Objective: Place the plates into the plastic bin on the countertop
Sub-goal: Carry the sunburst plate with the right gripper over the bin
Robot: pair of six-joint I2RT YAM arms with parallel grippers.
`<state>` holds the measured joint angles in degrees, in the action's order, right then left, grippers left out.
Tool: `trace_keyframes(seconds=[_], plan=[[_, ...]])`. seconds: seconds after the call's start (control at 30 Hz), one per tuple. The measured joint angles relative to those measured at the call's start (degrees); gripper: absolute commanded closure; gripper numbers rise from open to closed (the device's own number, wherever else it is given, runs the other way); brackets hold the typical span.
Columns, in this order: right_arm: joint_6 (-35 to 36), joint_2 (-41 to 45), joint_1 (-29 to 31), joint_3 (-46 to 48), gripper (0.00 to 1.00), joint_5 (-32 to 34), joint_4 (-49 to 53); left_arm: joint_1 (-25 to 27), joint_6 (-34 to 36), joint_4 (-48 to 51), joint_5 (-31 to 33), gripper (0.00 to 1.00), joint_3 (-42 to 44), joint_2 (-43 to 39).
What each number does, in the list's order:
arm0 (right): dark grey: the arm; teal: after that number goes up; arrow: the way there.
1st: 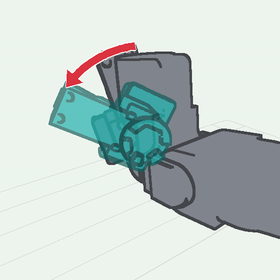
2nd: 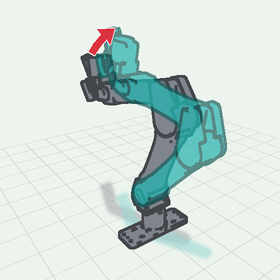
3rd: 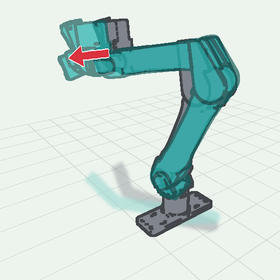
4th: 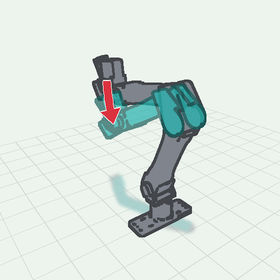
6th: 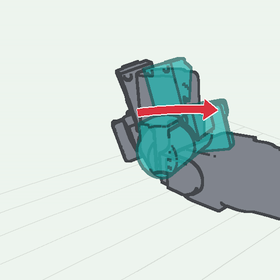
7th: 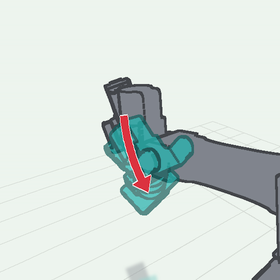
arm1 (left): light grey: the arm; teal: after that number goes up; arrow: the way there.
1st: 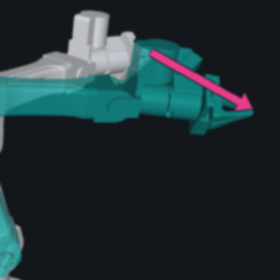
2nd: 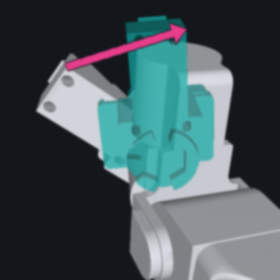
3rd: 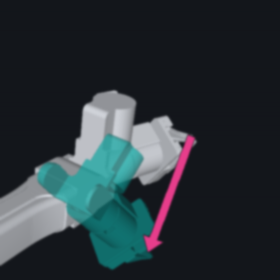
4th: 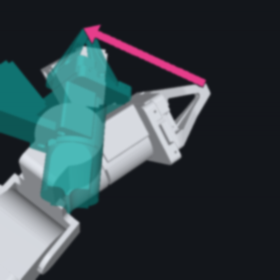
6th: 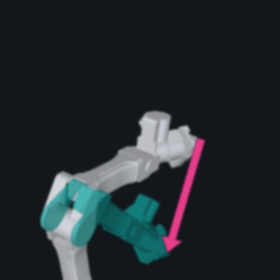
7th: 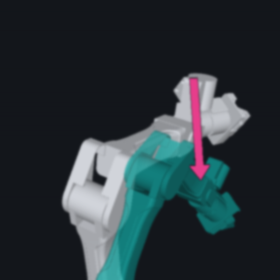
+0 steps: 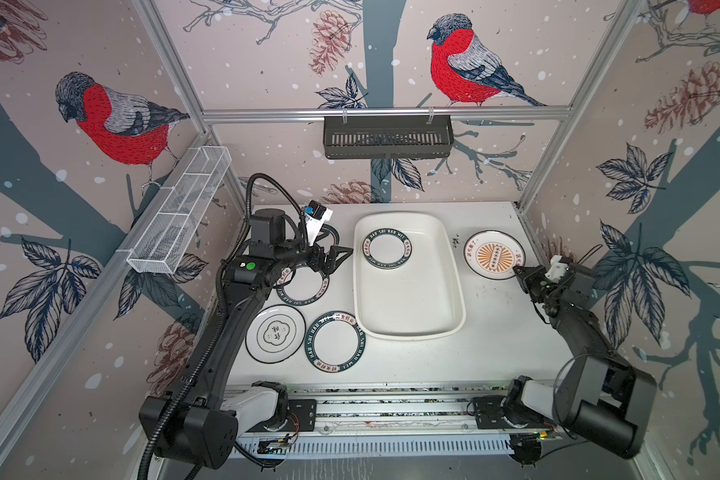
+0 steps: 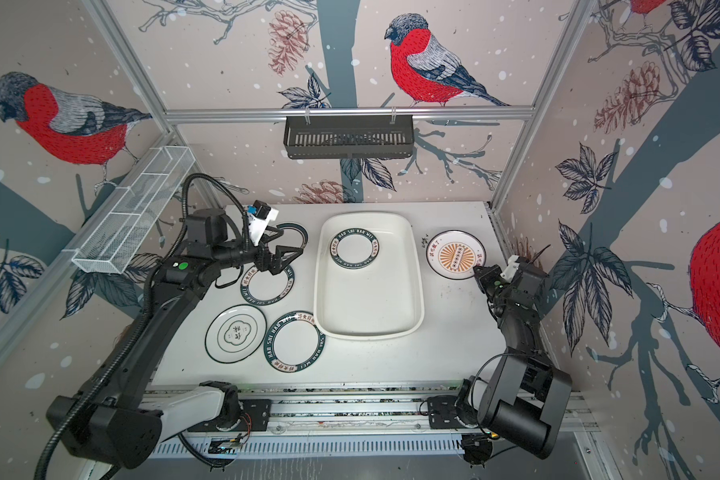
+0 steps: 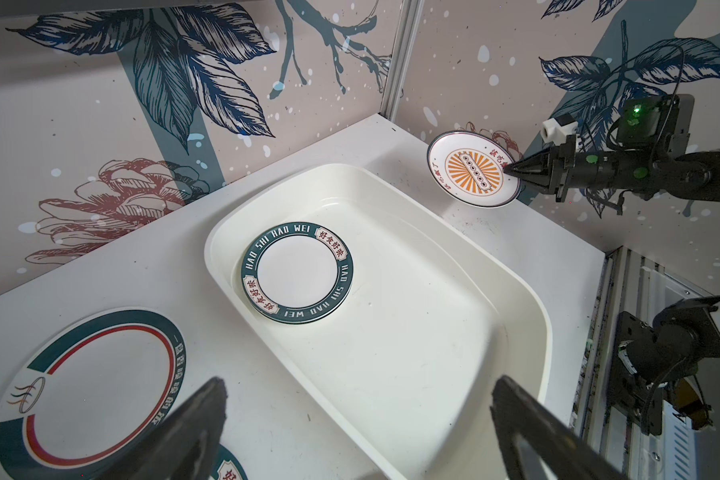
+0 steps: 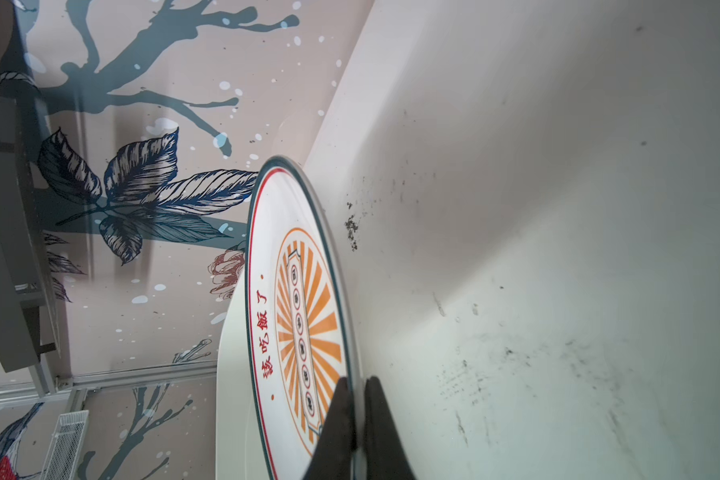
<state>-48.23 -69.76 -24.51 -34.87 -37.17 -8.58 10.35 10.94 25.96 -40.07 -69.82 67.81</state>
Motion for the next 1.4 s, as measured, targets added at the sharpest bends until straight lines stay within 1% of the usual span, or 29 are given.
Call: trace_keyframes(seconds=[0.27, 0.5, 0.7, 0.9, 1.03, 1.4], plan=[[-4.2, -1.1, 12.1, -6.8, 0.98, 4.3, 0.8, 0.0, 0.0, 0.0, 0.0, 0.02, 0.0, -0.2], [-7.1, -7.9, 24.2, -14.7, 0.98, 8.3, 0.1, 0.0, 0.0, 0.0, 0.1, 0.02, -0.1, -0.3], [-8.6, -14.7, 31.7, -20.3, 0.98, 10.9, -2.4, 0.0, 0.0, 0.0, 0.1, 0.02, -0.3, -0.8], [-8.8, -21.6, 37.4, -23.7, 0.98, 12.9, -4.2, 0.0, 0.0, 0.0, 0.1, 0.02, -0.3, -1.6], [-8.8, -25.7, 40.1, -25.7, 0.97, 13.4, -5.0, 0.0, 0.0, 0.0, 0.1, 0.02, -0.3, -1.9], [-9.0, -36.9, 44.0, -31.2, 0.97, 14.3, -6.5, 0.0, 0.0, 0.0, 0.1, 0.01, -0.2, -2.4]])
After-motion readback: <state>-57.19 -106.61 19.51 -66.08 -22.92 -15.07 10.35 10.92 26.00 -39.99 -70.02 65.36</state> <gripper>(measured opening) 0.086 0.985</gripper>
